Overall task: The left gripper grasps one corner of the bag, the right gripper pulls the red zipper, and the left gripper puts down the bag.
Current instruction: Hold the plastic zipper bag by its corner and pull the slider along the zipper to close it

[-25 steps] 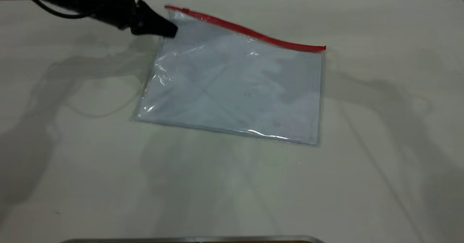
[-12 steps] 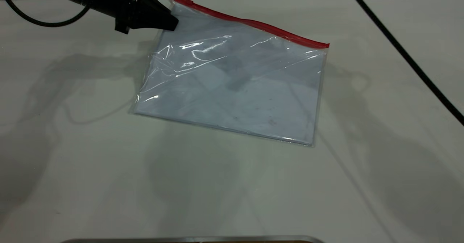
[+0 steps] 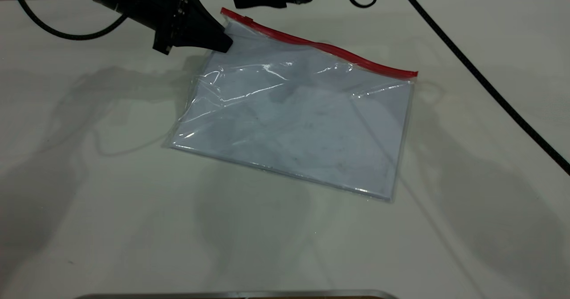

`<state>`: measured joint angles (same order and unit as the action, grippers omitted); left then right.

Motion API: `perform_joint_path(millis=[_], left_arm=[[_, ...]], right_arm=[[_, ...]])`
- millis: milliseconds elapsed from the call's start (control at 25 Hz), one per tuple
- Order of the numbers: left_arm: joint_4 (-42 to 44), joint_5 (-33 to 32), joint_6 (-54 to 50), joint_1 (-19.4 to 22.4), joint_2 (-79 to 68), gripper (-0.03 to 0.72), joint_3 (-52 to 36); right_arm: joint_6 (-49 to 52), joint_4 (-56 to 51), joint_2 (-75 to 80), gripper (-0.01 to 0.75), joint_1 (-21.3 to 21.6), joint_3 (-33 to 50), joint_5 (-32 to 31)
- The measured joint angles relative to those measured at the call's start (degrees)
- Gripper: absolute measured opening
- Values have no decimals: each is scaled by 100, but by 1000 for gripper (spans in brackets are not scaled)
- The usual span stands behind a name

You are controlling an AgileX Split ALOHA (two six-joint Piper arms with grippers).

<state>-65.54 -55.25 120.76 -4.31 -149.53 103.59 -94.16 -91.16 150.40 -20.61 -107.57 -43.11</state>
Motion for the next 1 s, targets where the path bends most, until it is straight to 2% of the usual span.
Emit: perform_joint_path(millis=[480, 600, 840, 1000], left_arm=[[56, 128, 0, -30, 0, 68, 22], [67, 168, 0, -30, 0, 73, 22], [78, 203, 0, -30, 32, 75, 22], [111, 221, 0, -30, 70, 77, 22]], right_arm=[[11, 57, 240, 416, 55, -5, -111], [6, 24, 257, 364, 57, -5, -142], [-5, 30, 257, 193, 57, -5, -217], [-12, 24, 257, 121, 57, -5, -257]])
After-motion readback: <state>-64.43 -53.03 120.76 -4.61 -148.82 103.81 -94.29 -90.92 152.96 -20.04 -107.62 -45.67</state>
